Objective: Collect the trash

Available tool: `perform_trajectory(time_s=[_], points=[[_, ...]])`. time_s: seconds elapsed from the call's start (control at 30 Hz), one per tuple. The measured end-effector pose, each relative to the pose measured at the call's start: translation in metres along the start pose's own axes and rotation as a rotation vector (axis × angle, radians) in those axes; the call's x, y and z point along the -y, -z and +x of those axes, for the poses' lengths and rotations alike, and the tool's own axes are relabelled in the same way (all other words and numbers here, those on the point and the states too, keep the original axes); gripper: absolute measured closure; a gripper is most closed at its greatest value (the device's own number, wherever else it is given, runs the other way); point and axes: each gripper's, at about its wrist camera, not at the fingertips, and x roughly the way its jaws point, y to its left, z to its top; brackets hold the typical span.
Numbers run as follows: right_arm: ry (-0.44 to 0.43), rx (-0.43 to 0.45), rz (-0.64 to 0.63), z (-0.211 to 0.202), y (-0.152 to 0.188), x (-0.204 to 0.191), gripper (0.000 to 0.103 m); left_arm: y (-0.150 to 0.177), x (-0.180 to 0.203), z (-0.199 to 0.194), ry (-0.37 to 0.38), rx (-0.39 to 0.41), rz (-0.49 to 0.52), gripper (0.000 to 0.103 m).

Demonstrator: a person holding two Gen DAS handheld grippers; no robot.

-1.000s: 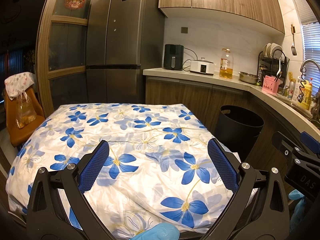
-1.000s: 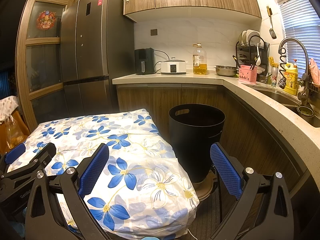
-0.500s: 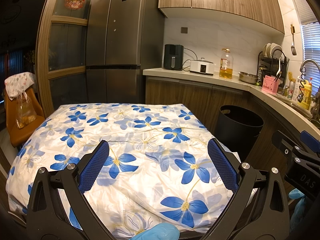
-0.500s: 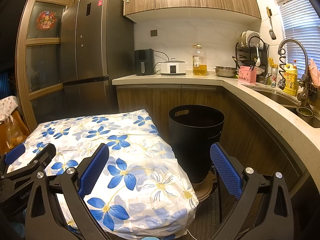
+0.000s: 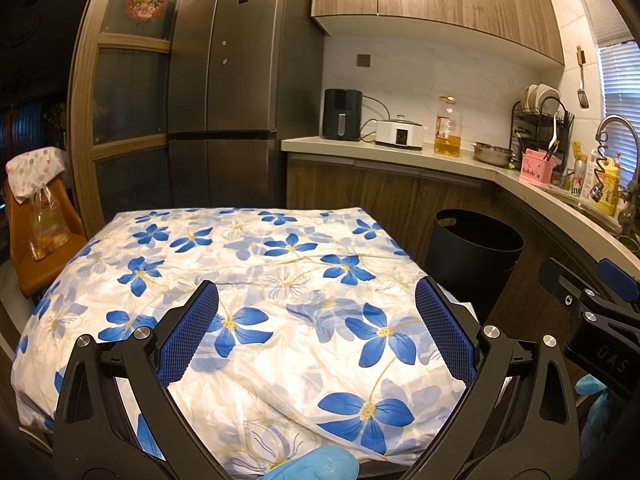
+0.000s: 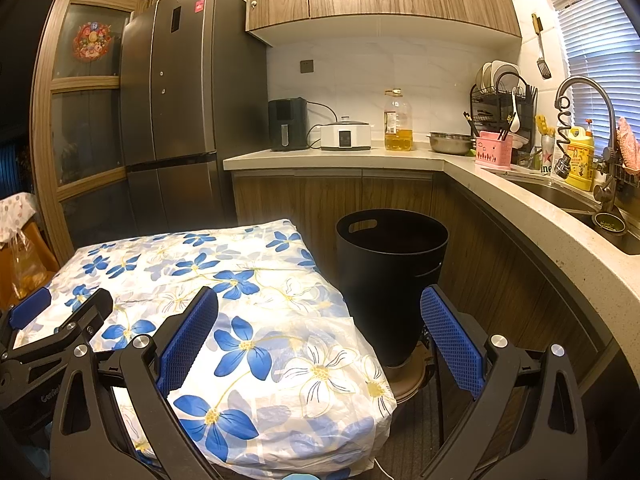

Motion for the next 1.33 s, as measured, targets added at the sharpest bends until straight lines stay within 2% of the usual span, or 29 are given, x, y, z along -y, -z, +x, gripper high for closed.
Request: perform_trajectory(time_s=[0.1,0.17,0.27,0.57,0.93,1.03,1.17,1.33], points=[[0.001,0.001,0.001,-0.0002,-0.0001,-0.0001,0.006,0.0004,0.0005,0.0005,0.003,-0.001,0.011,0.008],[0.003,0.001,0.003,-0.0001,-0.0005,0.0001,0.006,0.0017,0.0003,0.0015,0.007,-0.005,0.018,0.017],[0.006,0.001,0.007,-0.0016,0.0009,-0.0002,0.006,0.0026,0.0008,0.0033,0.009,-0.01,0.028,0.024],[0.009,0.003,0.01,-0.0016,0.001,-0.0006,0.006,0.0039,0.0023,0.0015,0.021,-0.006,0.036,0.027],[0.008,0.005,0.012,-0.0027,0.0008,-0.0004,0.006,0.0042,0.0028,0.0009,0.019,-0.009,0.036,0.026],[0.008,0.006,0.012,-0.0028,0.001,0.0,0.006,0.0041,0.0024,0.001,0.016,-0.013,0.03,0.021],[0.012,0.01,0.016,-0.0035,-0.0004,-0.0012,0.006,0.0035,-0.0002,0.0001,0.013,-0.004,0.018,0.006],[0.016,0.012,0.026,-0.0033,-0.0023,-0.0009,0.006,0.002,-0.0036,0.0007,0.022,-0.004,-0.009,0.006]])
